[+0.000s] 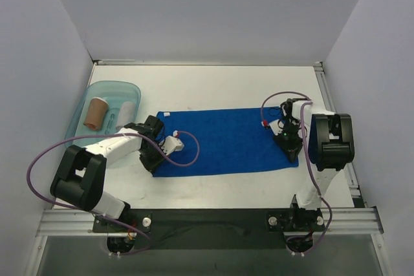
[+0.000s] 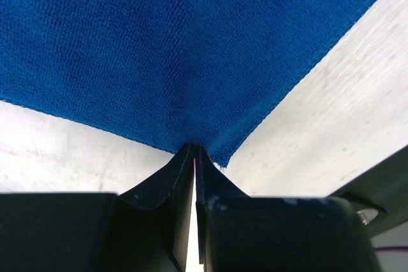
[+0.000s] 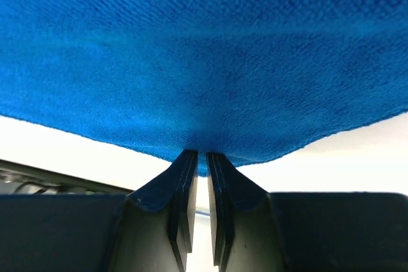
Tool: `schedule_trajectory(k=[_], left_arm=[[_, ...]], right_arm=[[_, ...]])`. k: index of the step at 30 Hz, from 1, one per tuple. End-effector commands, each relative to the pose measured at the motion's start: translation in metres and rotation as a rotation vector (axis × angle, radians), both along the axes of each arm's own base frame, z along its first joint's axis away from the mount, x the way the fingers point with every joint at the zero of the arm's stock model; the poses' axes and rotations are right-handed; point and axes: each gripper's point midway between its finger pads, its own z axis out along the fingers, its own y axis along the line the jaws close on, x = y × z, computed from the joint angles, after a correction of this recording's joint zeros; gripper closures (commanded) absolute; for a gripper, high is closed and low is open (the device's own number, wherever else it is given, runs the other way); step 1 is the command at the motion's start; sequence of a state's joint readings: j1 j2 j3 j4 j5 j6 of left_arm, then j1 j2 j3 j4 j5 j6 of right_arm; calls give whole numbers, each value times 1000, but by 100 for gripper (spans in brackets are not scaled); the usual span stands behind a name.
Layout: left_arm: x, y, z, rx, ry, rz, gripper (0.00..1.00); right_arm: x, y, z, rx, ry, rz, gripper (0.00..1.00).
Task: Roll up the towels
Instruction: Flatten the towel
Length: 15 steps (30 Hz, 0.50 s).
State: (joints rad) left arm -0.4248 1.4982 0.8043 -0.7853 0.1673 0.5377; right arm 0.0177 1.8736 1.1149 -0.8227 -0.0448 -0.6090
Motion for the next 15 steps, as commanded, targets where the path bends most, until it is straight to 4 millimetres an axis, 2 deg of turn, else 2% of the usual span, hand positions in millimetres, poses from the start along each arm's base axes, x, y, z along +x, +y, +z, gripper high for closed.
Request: schedule_trajectory(k=[1, 7, 15], left_arm=[[-34, 42, -8, 129, 137, 1, 84], [-33, 56, -4, 139, 141, 28, 84], [-29, 51, -1, 120, 139, 29, 83]], right_arm=[[-17, 28, 15, 58, 59, 10, 86], [-22, 46, 9, 78, 92, 34, 85], [-31, 42, 13, 66, 98, 45, 85]])
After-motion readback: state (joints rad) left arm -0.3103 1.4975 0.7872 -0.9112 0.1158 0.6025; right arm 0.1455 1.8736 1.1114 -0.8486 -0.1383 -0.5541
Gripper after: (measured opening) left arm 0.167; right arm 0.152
